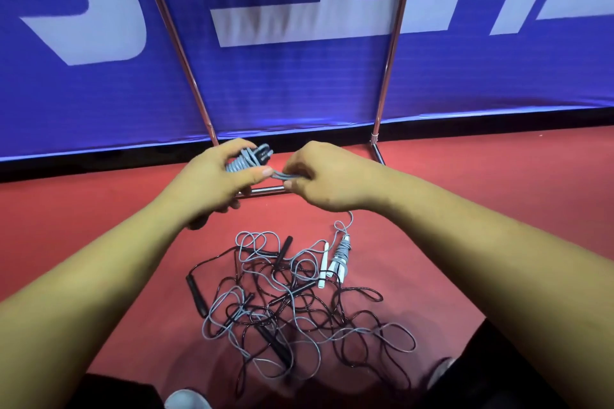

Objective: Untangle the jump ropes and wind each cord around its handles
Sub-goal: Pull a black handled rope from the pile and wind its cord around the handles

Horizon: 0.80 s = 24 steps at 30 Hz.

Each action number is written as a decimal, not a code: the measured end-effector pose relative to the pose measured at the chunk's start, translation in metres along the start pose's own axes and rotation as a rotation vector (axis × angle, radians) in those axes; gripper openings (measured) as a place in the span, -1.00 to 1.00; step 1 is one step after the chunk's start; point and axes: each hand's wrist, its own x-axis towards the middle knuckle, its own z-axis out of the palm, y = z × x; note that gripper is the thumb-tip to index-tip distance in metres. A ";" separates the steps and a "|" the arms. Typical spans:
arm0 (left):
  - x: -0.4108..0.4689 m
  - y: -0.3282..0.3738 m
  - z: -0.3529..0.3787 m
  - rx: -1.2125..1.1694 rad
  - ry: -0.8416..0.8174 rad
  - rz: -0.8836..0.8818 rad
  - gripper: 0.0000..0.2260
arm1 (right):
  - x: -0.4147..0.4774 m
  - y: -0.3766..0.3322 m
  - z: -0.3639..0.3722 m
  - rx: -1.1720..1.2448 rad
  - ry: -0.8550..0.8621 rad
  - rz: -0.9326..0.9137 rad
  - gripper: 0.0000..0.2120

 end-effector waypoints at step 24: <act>-0.025 0.018 0.014 -0.056 -0.203 0.192 -0.73 | 0.006 0.013 0.012 1.240 0.038 0.278 -0.67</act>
